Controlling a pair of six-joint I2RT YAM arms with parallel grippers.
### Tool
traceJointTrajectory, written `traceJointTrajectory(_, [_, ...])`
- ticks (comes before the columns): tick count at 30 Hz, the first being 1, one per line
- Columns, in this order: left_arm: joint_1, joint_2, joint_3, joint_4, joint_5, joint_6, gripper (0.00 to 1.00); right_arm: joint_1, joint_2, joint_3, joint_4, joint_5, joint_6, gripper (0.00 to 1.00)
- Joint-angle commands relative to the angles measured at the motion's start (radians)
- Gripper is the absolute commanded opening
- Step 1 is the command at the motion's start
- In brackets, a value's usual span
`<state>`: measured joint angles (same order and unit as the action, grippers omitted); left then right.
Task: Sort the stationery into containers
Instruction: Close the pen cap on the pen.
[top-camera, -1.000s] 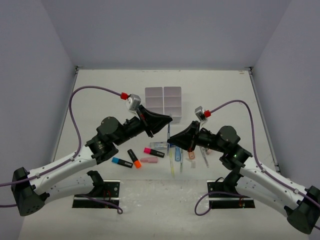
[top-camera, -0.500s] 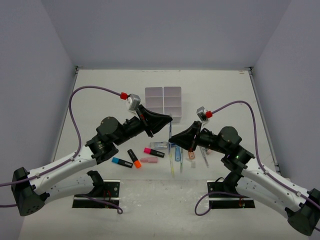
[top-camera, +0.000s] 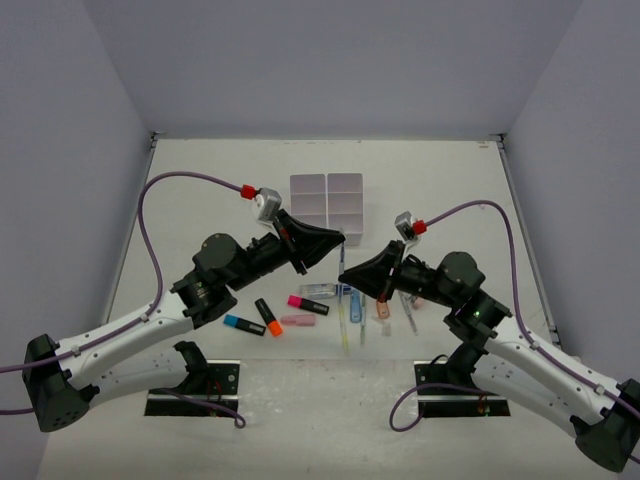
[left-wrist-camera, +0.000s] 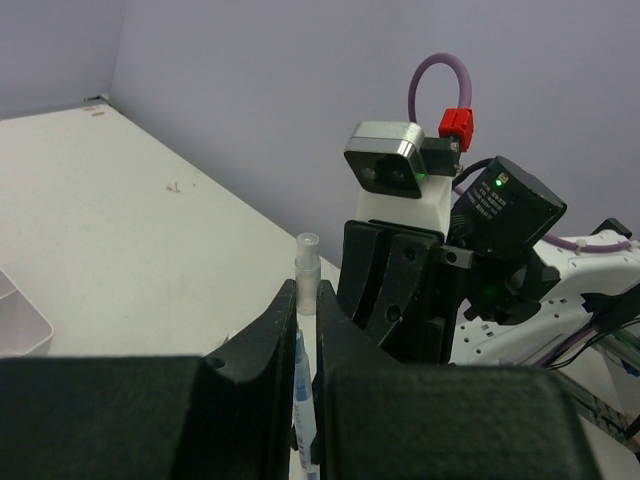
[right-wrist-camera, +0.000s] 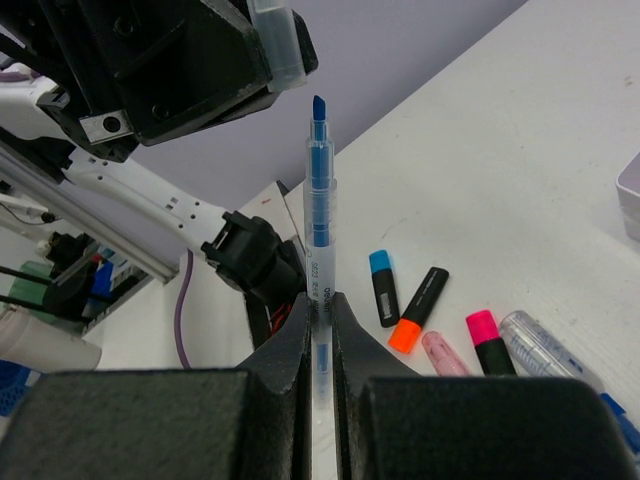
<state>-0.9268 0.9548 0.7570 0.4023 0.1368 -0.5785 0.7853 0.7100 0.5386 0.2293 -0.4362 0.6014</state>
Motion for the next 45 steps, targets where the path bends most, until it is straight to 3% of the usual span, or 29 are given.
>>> traceJointTrajectory(1, [0.005, 0.005, 0.008, 0.037, -0.004, 0.04, 0.0, 0.005, -0.02, 0.054, -0.001, 0.02, -0.018, 0.0])
traceJointTrajectory(21, [0.005, 0.024, -0.009, 0.058, 0.05, 0.025, 0.0, 0.005, -0.01, 0.118, -0.069, 0.052, -0.049, 0.0])
traceJointTrajectory(36, [0.005, 0.043, 0.065, -0.194, 0.183, 0.093, 0.0, 0.005, 0.015, 0.264, -0.211, 0.079, -0.248, 0.0])
traceJointTrajectory(43, [0.005, 0.044, 0.052, -0.197, 0.175, 0.066, 0.0, 0.005, 0.011, 0.279, -0.183, 0.093, -0.289, 0.0])
traceJointTrajectory(45, [0.005, 0.046, 0.059, -0.202, 0.169, 0.067, 0.09, 0.004, 0.022, 0.289, -0.188, 0.076, -0.287, 0.0])
